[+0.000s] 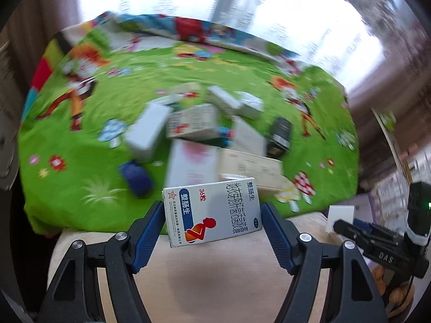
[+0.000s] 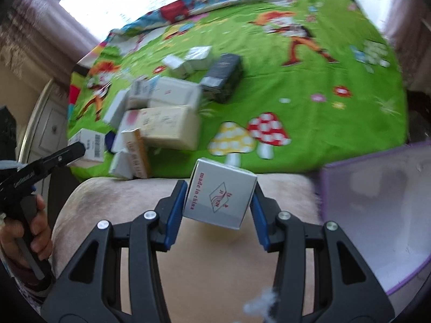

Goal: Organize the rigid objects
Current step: 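Carry both held boxes over the purple-rimmed box and lower them inside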

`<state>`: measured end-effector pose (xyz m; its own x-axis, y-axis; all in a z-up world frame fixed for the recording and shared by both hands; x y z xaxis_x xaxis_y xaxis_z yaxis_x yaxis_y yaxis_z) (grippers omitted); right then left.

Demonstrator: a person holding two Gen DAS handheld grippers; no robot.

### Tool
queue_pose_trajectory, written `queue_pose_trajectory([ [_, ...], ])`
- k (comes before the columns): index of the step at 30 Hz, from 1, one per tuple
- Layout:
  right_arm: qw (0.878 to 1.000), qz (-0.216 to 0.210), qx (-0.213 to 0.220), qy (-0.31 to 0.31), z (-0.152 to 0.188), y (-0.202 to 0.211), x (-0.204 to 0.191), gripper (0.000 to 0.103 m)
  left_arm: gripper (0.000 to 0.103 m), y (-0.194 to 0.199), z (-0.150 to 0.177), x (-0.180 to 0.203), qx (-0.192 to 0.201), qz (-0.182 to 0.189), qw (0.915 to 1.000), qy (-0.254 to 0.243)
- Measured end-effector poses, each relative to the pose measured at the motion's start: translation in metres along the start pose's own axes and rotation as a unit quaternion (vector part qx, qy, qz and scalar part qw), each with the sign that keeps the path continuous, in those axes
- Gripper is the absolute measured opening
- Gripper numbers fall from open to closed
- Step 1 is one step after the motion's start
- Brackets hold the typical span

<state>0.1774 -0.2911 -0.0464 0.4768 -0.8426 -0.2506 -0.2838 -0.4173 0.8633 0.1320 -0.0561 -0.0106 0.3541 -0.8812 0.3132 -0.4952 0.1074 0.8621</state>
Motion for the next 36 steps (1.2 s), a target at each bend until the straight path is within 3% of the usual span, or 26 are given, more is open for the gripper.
queue_pose_trajectory([
  [8, 0.995, 0.038, 0.011, -0.091, 0.028, 0.028, 0.069, 0.050, 0.074, -0.011, 0.024, 0.095, -0.023, 0.043, 0.9942, -0.096],
  [19, 0.979, 0.104, 0.028, -0.175, 0.063, 0.060, 0.143, 0.050, 0.074, -0.030, 0.074, 0.210, -0.062, 0.086, 0.9712, -0.213],
  [26, 0.967, 0.170, 0.037, -0.186, 0.076, 0.080, 0.173, 0.050, 0.074, -0.040, 0.099, 0.253, -0.079, 0.097, 0.9578, -0.259],
  [36, 0.956, 0.190, 0.045, -0.217, 0.085, 0.096, 0.199, 0.051, 0.074, -0.050, 0.121, 0.287, -0.099, 0.125, 0.9425, -0.294],
])
Point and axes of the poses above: each gripper's, at about its wrist camera, not at the fingertips, and y roughly against the way its jaws point, x to its right, z to its underside, the point moved 6 cm from there along -y, roughly the way its jaws point, and after that the axes turned 9 degrees about y, right-handed, at the moved point
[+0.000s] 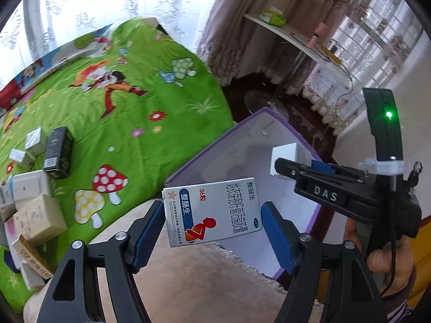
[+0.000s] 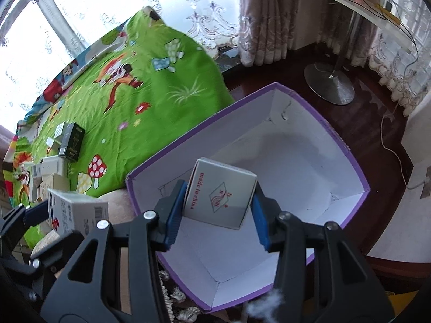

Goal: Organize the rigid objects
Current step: 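Carry both held boxes over the purple-rimmed box and lower them inside, then open both tools to drop the boxes into the purple-rimmed box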

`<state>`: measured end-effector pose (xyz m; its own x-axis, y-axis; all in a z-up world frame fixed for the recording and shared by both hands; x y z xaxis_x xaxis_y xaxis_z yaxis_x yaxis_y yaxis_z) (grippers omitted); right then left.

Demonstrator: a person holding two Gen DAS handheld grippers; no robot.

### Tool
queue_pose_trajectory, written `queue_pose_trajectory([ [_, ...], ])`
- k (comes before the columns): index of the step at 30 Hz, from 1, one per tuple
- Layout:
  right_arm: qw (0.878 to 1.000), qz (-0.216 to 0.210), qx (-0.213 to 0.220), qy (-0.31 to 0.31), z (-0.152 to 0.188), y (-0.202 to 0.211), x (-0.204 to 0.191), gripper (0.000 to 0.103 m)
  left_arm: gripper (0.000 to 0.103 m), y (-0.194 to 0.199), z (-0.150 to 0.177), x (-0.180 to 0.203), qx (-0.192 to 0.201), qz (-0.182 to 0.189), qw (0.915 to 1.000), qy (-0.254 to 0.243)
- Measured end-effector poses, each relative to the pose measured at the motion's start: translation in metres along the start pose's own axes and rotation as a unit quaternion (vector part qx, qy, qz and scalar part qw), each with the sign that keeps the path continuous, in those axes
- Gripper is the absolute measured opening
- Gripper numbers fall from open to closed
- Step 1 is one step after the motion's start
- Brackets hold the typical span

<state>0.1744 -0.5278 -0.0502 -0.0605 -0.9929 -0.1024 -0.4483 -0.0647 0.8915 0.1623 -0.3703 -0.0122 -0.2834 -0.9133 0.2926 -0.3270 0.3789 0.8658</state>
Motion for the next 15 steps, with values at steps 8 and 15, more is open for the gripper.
queue_pose_trajectory([
  [8, 1.000, 0.000, 0.000, -0.016, -0.003, 0.003, 0.012, 0.051, 0.077, -0.009, 0.000, 0.019, -0.020, 0.037, 0.9989, -0.020],
  [15, 0.999, -0.027, 0.007, -0.039, -0.006, 0.003, 0.017, 0.071, 0.084, -0.008, -0.001, 0.016, -0.019, 0.048, 0.9986, -0.014],
])
Point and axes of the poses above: each gripper's, at about its wrist camera, not at the fingertips, and y roughly against the way its jaws point, x to its right, z to its underside, the point moved 6 cm from there along -y, roughly the way its jaws point, and after that the axes turned 9 degrees about y, right-handed, at the moved point
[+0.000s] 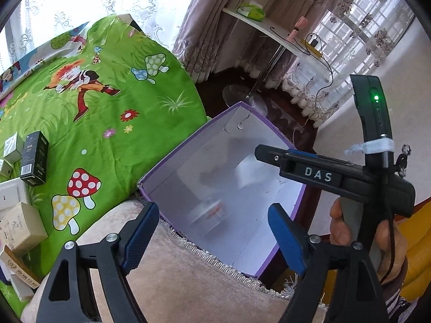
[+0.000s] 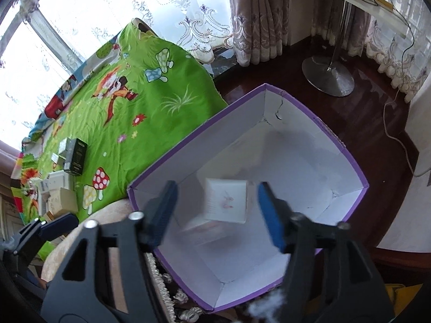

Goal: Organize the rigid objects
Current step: 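Open both tools to drop the boxes into the purple-rimmed box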

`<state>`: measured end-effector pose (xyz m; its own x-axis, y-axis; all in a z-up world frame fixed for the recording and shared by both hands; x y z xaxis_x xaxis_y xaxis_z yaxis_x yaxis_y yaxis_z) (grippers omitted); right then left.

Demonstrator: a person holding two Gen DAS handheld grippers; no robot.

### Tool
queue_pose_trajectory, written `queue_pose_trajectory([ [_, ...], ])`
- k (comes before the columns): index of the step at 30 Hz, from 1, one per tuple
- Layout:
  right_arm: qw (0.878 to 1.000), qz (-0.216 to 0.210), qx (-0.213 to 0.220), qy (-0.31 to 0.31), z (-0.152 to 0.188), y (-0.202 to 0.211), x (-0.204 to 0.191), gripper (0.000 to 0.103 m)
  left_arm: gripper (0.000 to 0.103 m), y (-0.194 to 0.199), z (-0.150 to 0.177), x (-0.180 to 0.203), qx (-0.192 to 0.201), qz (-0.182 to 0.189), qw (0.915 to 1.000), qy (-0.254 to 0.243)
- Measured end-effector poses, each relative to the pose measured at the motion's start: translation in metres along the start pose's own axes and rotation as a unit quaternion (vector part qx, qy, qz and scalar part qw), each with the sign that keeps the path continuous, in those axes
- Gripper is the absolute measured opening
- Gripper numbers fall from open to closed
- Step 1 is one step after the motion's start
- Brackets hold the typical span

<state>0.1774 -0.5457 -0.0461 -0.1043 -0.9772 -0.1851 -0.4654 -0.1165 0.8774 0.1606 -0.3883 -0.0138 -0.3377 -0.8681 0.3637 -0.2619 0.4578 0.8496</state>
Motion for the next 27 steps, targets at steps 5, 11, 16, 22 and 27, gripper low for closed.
queue_pose_trajectory([
  [5, 0.998, -0.051, 0.035, -0.016, -0.004, 0.004, -0.002, 0.075, 0.084, 0.011, -0.001, -0.010, 0.018, 0.002, 0.9998, 0.011],
  [11, 0.998, -0.034, 0.060, 0.009, -0.008, 0.012, -0.012, 0.079, 0.084, 0.031, 0.005, -0.032, 0.040, -0.020, 0.9989, 0.016],
  [16, 0.995, -0.086, 0.051, 0.005, -0.010, 0.014, -0.027, 0.079, 0.084, 0.053, 0.012, -0.067, 0.057, -0.026, 0.9965, 0.055],
  [22, 0.993, -0.098, 0.050, 0.041, -0.010, 0.019, -0.058, 0.079, 0.084, 0.083, 0.025, -0.104, 0.086, -0.043, 0.9924, 0.078],
  [27, 0.990, -0.114, 0.044, 0.071, -0.007, 0.020, -0.088, 0.079, 0.084, 0.102, 0.039, -0.135, 0.102, -0.055, 0.9879, 0.103],
])
Point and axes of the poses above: each gripper's, at about its wrist camera, not at the fingertips, and y roughly against the way its jaws point, x to its right, z to its underside, the point moved 6 cm from there along -y, roughly the way its jaws point, and after that the axes turned 9 degrees about y, right-handed, at the moved point
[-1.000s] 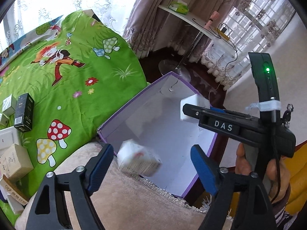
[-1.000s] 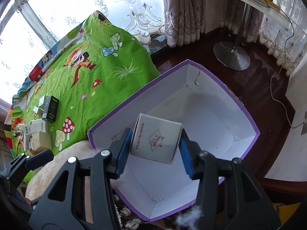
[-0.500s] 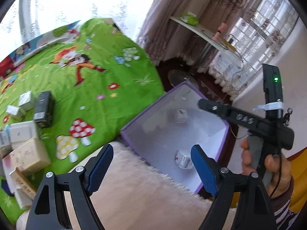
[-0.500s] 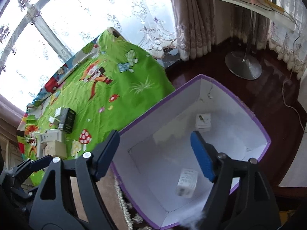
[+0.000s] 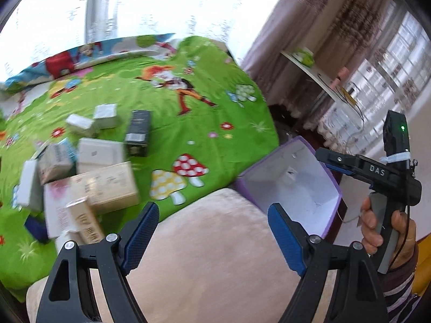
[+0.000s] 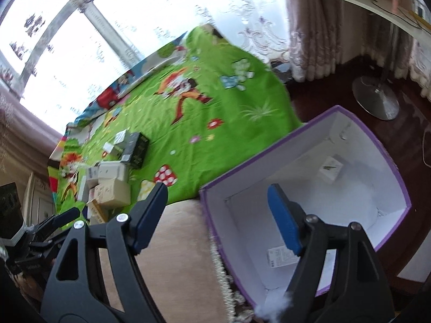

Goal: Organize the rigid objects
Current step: 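Open both tools to drop the boxes into the purple-rimmed box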

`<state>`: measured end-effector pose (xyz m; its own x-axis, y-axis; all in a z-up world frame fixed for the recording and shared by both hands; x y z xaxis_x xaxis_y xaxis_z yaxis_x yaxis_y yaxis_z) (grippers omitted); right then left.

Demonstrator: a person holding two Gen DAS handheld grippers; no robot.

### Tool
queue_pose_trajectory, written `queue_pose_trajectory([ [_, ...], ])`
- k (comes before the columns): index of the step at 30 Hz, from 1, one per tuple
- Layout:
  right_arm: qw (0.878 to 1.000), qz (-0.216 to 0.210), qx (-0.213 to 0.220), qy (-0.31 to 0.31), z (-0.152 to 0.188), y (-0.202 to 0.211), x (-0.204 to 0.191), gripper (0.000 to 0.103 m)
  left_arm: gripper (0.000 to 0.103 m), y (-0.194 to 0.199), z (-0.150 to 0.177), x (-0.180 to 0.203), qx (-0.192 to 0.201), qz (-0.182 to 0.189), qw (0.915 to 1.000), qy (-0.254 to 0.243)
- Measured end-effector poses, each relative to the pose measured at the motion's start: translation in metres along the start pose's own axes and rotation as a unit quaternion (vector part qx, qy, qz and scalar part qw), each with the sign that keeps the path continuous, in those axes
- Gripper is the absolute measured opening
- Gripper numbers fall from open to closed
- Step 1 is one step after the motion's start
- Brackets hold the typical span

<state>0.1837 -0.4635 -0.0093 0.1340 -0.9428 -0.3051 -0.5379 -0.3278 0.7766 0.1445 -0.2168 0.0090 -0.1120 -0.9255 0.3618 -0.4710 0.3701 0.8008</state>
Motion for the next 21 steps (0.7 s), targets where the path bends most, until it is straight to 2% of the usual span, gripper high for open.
queue_pose_trajectory([
  [12, 0.998, 0.013, -0.025, 0.048, -0.002, -0.018, -0.050, 0.079, 0.084, 0.029, 0.007, -0.089, 0.025, -0.020, 0.9961, 0.083],
  [21, 0.989, 0.087, -0.030, 0.116, -0.002, -0.029, -0.082, 0.079, 0.084, 0.044, 0.015, -0.135, 0.035, -0.037, 0.9913, 0.122],
])
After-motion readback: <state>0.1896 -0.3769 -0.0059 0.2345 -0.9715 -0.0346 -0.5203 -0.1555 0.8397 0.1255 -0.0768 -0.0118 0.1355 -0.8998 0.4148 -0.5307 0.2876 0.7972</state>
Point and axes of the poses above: each gripper's, at about its wrist camera, not at the fingertips, and y roughly against the way its jaws point, x to its right, z to its underside, the point moved 6 cm from there along -y, roughly the way its jaws point, and after that the axes turned 9 degrees about y, right-handed, at the moved point
